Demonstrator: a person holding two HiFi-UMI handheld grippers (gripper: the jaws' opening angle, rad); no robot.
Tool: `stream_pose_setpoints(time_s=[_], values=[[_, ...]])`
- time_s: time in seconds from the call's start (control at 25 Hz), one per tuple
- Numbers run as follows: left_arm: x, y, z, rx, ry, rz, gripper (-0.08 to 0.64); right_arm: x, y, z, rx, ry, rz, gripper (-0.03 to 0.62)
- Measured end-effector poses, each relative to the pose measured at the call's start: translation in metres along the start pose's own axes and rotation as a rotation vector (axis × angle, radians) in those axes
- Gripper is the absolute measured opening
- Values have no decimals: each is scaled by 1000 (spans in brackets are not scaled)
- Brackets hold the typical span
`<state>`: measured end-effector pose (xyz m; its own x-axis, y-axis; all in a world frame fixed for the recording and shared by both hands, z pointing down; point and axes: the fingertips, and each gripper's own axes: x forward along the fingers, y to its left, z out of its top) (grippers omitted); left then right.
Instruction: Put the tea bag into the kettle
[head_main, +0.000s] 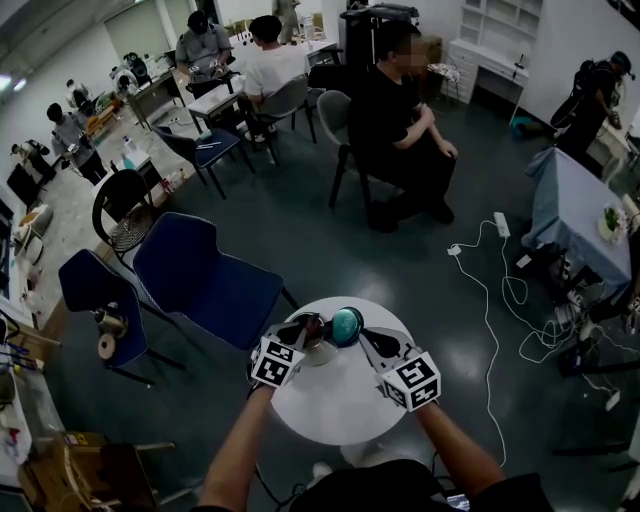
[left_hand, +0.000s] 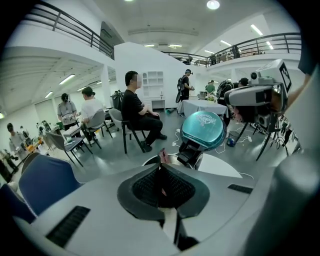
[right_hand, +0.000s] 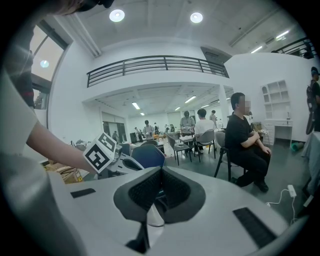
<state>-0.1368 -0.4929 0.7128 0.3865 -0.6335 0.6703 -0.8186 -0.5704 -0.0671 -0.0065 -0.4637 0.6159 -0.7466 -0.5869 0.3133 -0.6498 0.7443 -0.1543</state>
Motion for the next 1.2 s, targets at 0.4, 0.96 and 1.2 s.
stream_pose_setpoints(time_s=[0.4,0.96,1.2], values=[[19,-4,-19,16,41,0,17,-4,-8,-9,8,8,-11,15],[20,-6,-23,75,113,28,17,-11,-10,-15,14,21,-16,16],[20,-6,-20,75,120,21,17,-15,-12,-13,14,21,-21,15]])
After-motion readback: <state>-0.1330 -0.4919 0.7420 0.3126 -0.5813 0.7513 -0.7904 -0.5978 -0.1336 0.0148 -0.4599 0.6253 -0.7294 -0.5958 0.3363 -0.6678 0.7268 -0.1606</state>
